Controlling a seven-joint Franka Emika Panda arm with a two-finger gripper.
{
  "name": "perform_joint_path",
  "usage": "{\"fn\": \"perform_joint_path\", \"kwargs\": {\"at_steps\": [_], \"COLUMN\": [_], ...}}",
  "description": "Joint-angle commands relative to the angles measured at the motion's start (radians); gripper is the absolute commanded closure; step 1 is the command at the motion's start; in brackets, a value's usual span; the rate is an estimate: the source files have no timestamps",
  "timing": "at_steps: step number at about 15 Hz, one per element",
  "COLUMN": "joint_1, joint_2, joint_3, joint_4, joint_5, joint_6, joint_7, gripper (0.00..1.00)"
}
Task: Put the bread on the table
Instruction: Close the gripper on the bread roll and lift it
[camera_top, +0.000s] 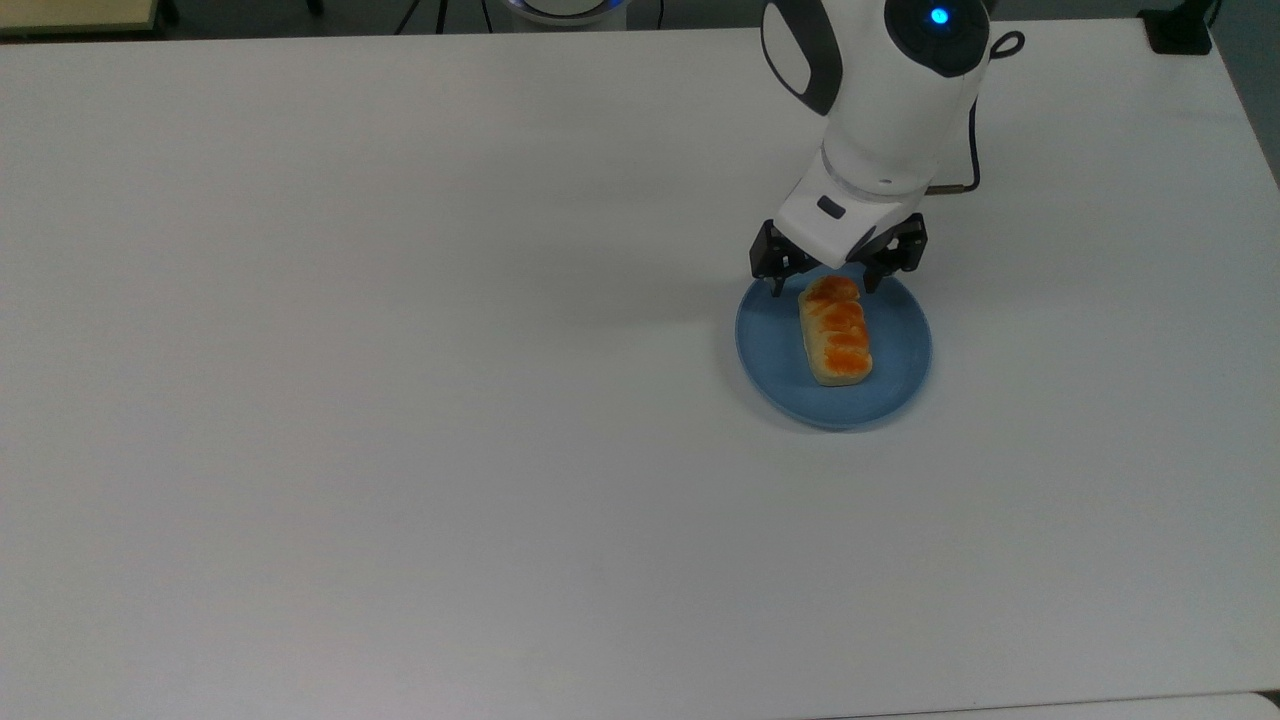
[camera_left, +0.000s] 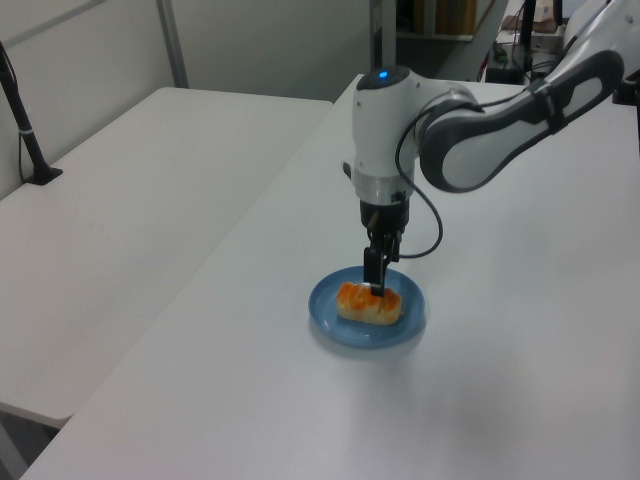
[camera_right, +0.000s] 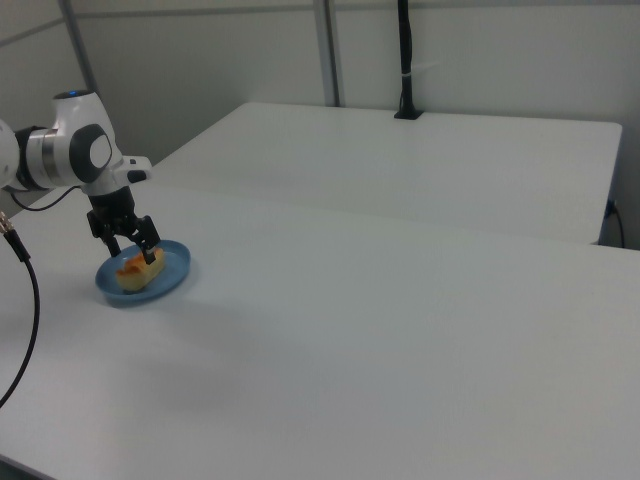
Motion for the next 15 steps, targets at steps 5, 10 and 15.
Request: {"fn": "perform_joint_path", "kwargs": {"at_steps": [5,10,15], "joint_1": [0.032,0.034,0.051], "joint_2": [0.06,0.092,0.092], "joint_3": [-0.012,-0.012,-0.012], "joint_4": [0.018,0.018,0.02], "joint_5": [-0.052,-0.055,-0.059], "joint_6": [0.065,0.13,0.131], "joint_7": [0.083,0.099,0.117], "gripper": [0.0,0.16,0.53]}}
